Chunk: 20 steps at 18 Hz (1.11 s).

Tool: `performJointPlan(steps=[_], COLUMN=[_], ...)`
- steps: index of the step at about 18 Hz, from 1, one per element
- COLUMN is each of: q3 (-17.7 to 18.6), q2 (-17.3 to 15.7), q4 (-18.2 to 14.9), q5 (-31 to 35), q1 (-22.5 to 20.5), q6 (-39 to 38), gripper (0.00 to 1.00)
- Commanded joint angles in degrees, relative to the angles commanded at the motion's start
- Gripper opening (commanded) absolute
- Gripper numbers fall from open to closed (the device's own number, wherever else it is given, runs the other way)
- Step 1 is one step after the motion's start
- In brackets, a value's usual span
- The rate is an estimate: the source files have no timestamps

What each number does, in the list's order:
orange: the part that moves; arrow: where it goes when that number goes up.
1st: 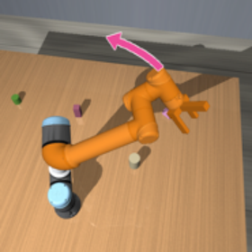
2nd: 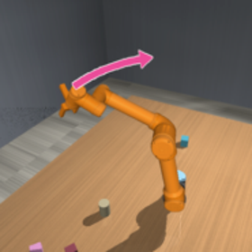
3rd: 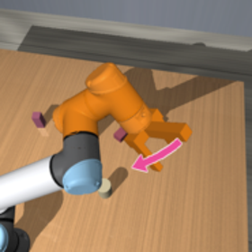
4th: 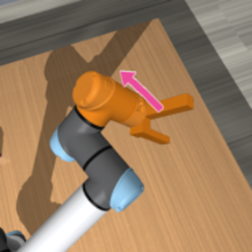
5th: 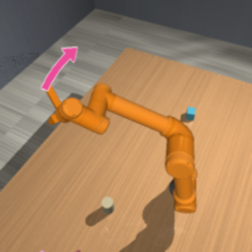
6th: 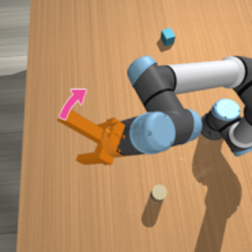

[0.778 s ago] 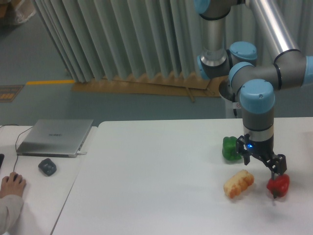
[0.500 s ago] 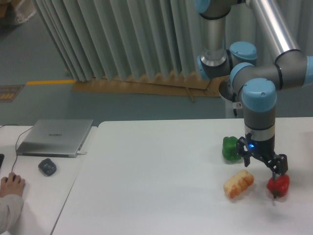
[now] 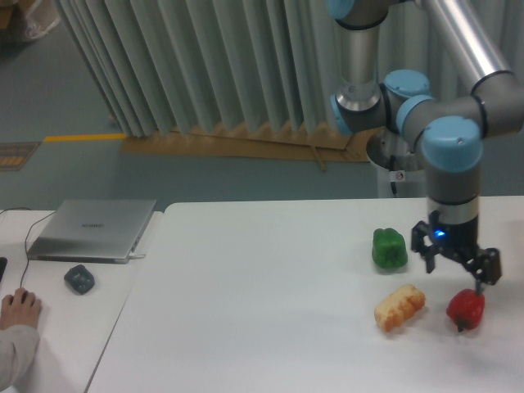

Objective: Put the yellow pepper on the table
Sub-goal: 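Raise the open gripper up and away from the red pepper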

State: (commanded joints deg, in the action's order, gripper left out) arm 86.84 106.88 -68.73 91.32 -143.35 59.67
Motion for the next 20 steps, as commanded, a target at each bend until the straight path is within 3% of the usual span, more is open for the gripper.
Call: performJointPlan(steps=[9,20], q3=[3.1,3.1], q2=[-1.3,-1.5], q4=[0.6,0.9], q5=[0.4,2.0], q1=[-1.0,-1.5], q6=[3.4,3.4], gripper=[1.0,1.0])
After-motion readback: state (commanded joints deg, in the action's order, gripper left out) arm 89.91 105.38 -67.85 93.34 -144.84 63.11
